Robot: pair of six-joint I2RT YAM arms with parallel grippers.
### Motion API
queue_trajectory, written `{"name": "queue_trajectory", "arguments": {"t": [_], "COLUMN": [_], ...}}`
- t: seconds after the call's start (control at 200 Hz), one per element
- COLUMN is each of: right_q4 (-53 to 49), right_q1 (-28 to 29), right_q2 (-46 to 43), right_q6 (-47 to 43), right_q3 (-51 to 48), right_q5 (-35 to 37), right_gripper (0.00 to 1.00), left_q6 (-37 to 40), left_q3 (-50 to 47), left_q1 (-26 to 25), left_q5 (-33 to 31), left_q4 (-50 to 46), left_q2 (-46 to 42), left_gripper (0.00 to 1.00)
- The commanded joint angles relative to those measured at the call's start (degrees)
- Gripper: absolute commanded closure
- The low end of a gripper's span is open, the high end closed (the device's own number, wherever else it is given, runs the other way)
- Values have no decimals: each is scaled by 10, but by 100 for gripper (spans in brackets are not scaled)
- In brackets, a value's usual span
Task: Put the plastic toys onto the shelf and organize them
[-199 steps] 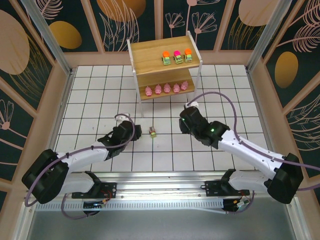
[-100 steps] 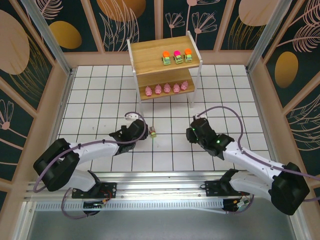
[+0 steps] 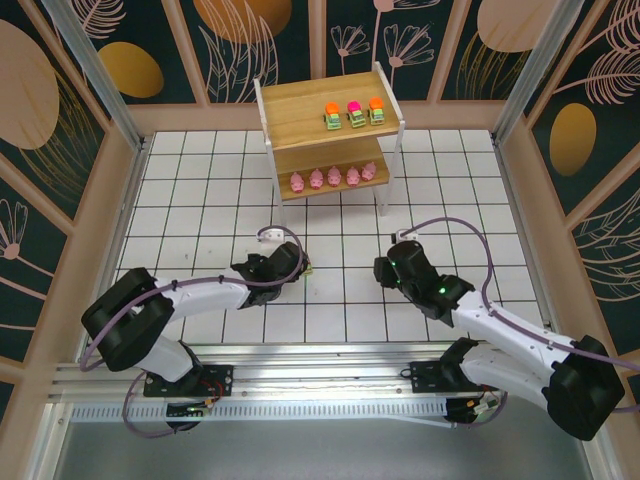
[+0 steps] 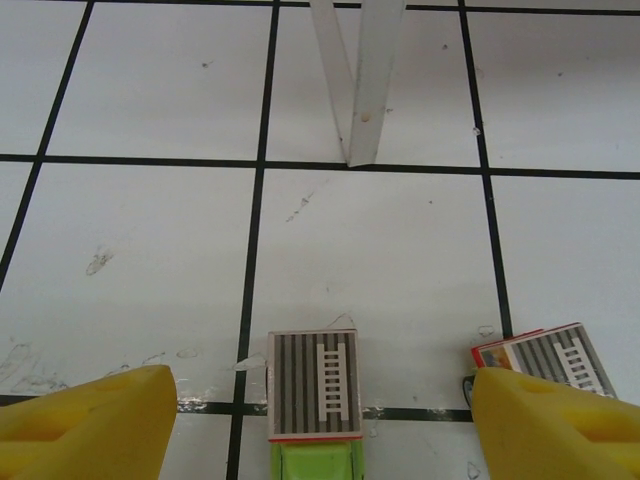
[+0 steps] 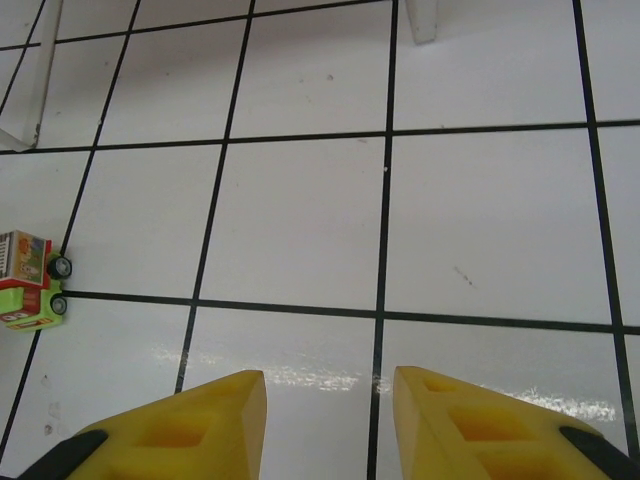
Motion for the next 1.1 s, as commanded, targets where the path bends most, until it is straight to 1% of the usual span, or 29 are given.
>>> {"name": "queue_trajectory", "arguments": {"t": [0.0,0.135,0.235,0.435,0.886,1.096], "right_q4": [1,1,2,3,4,4], "right_q1": [-4,-5,-6,-6,-7,-7], "right_q2": [-16,-15,-13,-13,-10,-7], "right_q6": [16,17,16,16,16,15], "right_q3": [-12,-12,-12,-13,-13,-12], "right_q5": [16,14,12,9,6,5], "right_gripper": [61,61,61,63,68,70], "left_q6": [-16,-24,-39,-58,-60,-52], "left_q3": [16,21,28,29,31,35], "left_q1": [-3,-2,-3,-2,-2,-2], "left_q5": [-18,-23,-30,-33,-17,-9], "left_q4": [-16,-20,-31,-33,-4,10], "left_q2": [13,26,39,58,104,113], "left_gripper": [22,24,30,34,41,48]}}
